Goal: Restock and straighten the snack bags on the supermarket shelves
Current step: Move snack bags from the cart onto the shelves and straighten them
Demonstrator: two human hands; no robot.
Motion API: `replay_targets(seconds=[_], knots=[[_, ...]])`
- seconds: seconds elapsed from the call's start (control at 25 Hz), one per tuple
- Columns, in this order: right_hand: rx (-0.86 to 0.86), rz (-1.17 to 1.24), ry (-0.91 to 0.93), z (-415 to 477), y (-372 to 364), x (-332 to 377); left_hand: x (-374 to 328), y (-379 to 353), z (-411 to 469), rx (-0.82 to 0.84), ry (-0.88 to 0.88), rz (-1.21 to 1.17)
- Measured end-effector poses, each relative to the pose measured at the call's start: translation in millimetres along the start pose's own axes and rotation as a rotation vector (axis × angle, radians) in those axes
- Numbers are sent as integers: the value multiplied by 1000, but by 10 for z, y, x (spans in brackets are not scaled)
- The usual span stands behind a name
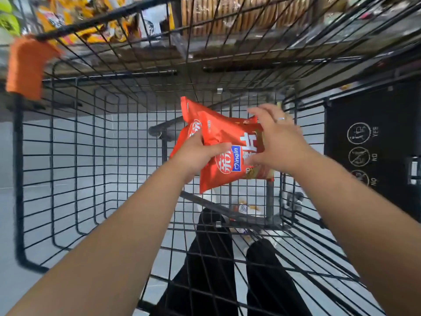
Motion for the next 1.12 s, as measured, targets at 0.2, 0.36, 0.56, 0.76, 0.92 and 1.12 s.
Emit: replay_targets(seconds=[0.2,0.36,0.56,0.76,0.92,1.12], knots=[[364,89,-84,170,-229,-170,-112,-35,25,30,-84,-10],[323,434,-160,54,-360,-372,-37,150,-21,-447,-25,-200],[237,759,-306,-3,-337,-643,405,151,-100,-478,425,-286],[251,812,-341,70,-396,-761,377,-25,143,-350,390,-480],[255,886,-371,70,-498,-875,339,-50,366,-384,314,-637],[228,942,-376,-26,-489,-897,342,2,490,-459,170,-624]])
Point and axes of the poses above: each hand's wrist, its own z-axis towards the middle knuckle, its own y-axis out of the back of the hand, x = y × z, the point moved 4 cm from there along z, towards the middle knuckle, and after that the axes turned 7 degrees about z, right-handed, at the moved point
